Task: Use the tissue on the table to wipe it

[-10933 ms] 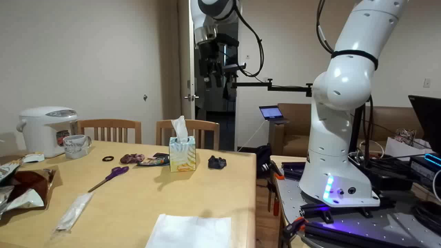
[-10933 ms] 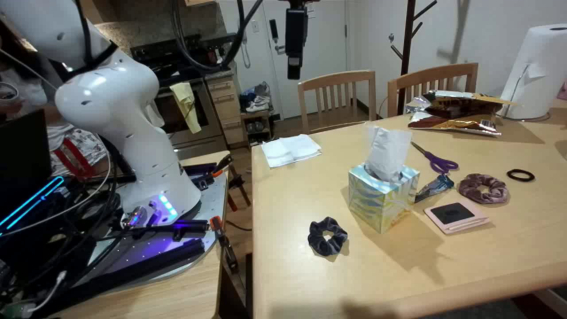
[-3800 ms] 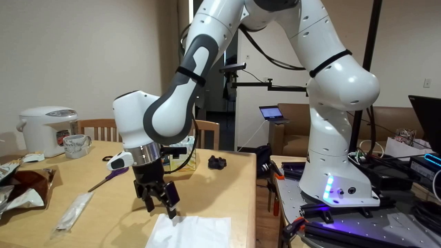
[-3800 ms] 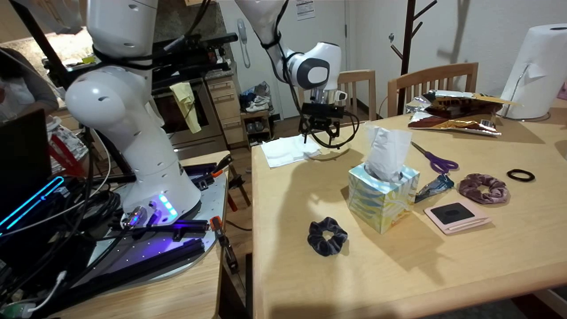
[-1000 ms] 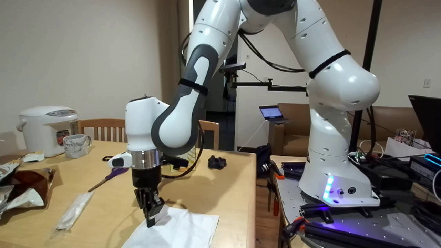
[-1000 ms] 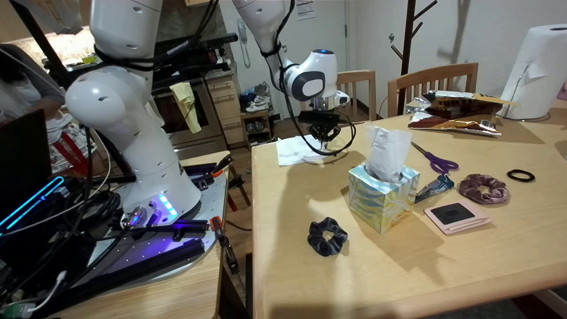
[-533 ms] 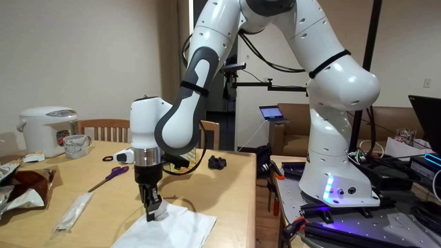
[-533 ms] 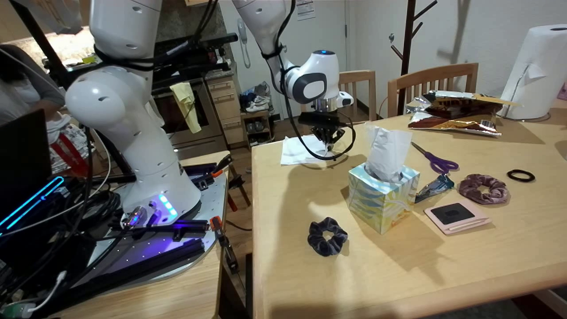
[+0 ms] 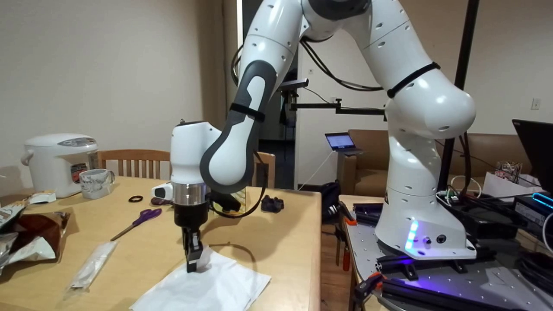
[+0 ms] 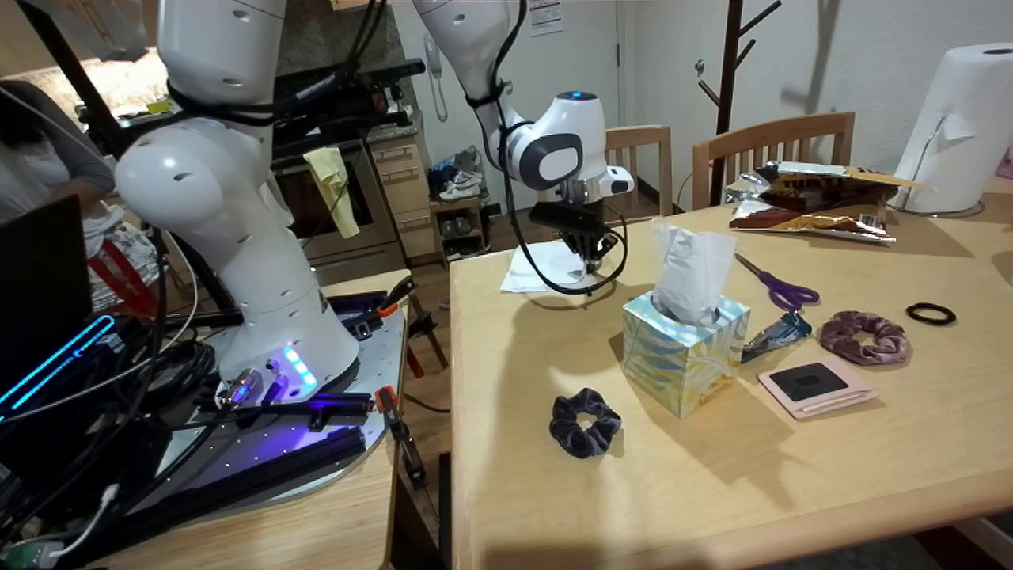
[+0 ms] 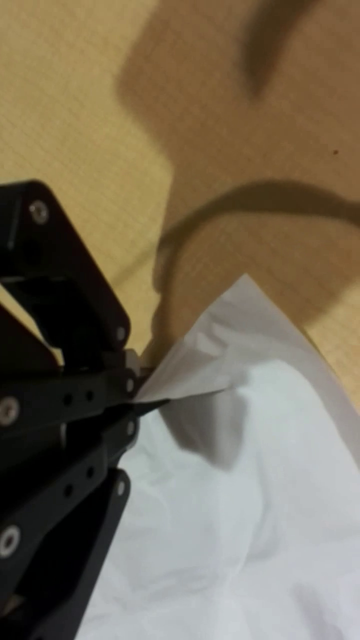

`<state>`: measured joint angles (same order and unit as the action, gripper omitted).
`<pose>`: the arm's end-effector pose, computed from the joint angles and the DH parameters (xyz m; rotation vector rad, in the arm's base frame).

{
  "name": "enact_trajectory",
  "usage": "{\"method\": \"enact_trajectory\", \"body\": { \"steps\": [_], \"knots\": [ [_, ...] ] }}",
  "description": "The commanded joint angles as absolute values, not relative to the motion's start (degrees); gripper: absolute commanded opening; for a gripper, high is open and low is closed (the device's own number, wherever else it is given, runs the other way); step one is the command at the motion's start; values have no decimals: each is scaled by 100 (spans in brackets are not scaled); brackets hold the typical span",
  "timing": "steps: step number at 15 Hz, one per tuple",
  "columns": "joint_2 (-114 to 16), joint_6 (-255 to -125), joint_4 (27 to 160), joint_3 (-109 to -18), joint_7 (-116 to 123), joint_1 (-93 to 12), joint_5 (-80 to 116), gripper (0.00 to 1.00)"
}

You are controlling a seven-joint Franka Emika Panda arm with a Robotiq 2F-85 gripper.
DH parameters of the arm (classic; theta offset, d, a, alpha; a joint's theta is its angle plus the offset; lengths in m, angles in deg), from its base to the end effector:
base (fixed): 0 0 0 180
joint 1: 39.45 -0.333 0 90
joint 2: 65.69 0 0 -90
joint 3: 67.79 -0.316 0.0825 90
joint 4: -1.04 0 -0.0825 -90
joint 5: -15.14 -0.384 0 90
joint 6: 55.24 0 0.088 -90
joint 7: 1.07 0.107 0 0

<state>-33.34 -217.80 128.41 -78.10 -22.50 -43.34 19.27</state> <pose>0.5256 0.1419 0.1269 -2.9068 -0.9953 -0.1006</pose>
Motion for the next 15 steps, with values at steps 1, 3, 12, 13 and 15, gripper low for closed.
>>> {"method": "enact_trajectory", "body": {
  "steps": [1, 3, 12, 13, 15],
  "knots": [
    [-2993, -22213, 13265, -7655, -2035, -4040, 1974, 0],
    [-3022, -22373, 13418, -7652, -1918, -3940, 1948, 0],
    [-3200, -23262, 14113, -7801, -1508, -3280, 1822, 0],
    [-3231, -23381, 14202, -7882, -1507, -3102, 1809, 0],
    [-3245, -23713, 14382, -8241, -1594, -2489, 1788, 0]
  ]
}}
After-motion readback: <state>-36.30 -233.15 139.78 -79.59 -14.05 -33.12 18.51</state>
